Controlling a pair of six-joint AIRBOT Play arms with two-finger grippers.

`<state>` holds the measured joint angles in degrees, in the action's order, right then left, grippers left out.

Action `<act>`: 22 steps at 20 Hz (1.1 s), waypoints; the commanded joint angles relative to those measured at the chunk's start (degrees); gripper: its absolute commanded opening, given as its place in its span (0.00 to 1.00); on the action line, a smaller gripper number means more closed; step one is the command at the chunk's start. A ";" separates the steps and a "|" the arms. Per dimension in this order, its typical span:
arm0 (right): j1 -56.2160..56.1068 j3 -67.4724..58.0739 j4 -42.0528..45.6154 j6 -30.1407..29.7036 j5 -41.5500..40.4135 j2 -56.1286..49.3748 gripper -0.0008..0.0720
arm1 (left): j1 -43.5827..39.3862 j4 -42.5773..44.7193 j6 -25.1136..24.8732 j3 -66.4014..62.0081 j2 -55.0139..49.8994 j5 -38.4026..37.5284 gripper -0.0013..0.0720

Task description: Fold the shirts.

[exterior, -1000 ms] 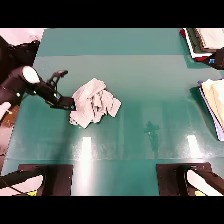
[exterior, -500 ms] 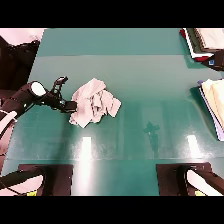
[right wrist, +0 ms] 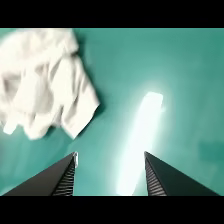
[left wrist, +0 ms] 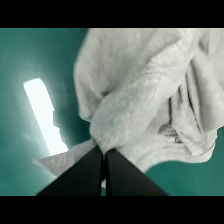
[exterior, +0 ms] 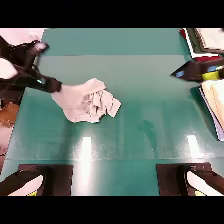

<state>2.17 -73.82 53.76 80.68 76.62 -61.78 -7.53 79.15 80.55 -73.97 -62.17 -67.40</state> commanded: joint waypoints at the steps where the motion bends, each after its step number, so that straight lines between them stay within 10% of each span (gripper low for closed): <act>1: -9.33 8.28 -1.70 -0.24 -7.17 -5.60 0.68 | 0.02 3.74 0.02 -6.38 5.90 -2.19 0.05; 12: -23.52 10.62 -19.39 -5.99 -24.61 -31.91 0.68 | 0.02 2.99 0.13 -6.43 6.60 -9.70 0.05; 22: -29.55 10.62 -21.31 -6.75 -33.75 -34.56 0.59 | 0.02 2.91 1.36 -6.43 6.60 -9.75 0.05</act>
<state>-25.41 -63.26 32.71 74.19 46.46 -95.88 -7.53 82.08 81.21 -80.34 -55.61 -77.10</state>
